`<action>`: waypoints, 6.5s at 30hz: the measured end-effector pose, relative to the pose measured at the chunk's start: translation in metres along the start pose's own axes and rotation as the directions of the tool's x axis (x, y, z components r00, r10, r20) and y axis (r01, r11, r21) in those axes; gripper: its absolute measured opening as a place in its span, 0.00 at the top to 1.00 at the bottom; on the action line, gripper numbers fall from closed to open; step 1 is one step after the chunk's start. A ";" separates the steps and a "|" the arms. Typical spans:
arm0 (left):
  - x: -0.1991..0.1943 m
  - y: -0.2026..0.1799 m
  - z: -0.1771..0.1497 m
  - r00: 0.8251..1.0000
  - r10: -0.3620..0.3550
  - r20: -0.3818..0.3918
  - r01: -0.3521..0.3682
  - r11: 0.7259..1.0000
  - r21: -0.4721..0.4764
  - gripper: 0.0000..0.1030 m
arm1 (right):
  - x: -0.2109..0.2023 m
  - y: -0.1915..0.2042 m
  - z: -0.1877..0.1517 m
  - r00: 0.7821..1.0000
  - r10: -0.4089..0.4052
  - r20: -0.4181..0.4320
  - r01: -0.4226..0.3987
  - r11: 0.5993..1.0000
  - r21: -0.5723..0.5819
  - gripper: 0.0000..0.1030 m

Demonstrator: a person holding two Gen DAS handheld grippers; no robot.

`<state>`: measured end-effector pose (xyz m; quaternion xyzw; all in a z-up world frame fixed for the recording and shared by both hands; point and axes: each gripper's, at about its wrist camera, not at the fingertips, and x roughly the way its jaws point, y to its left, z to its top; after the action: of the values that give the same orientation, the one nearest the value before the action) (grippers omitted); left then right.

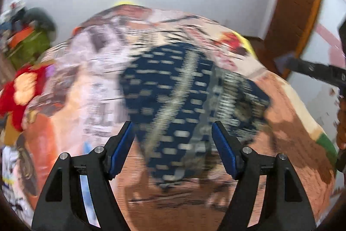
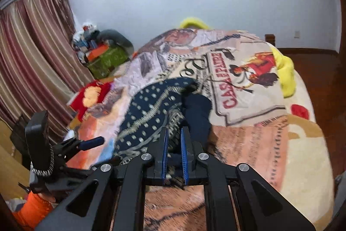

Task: Fold large clothes

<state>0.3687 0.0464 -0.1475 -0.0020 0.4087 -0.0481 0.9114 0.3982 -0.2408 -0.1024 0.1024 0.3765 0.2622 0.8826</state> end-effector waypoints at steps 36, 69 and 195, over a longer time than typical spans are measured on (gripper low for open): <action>0.064 0.084 0.008 0.996 -0.065 -0.057 0.054 0.983 -0.178 0.29 | 0.117 0.031 0.037 0.993 -0.101 -0.057 0.087 0.975 -0.205 0.99; 0.118 0.080 -0.002 0.898 -0.410 -0.160 0.290 0.825 -0.486 0.06 | 0.126 -0.021 0.027 0.945 0.014 -0.327 -0.024 0.999 -0.026 0.98; -0.063 0.192 -0.078 0.985 0.170 -0.042 -0.174 0.944 -0.279 0.13 | 0.161 0.214 -0.058 0.888 0.014 -0.459 -0.274 0.818 -0.505 0.98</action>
<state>0.2854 0.2457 -0.1613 -0.0955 0.4179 0.0902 0.8989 0.3670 0.0256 -0.1605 -0.1914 0.4619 0.4441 0.7435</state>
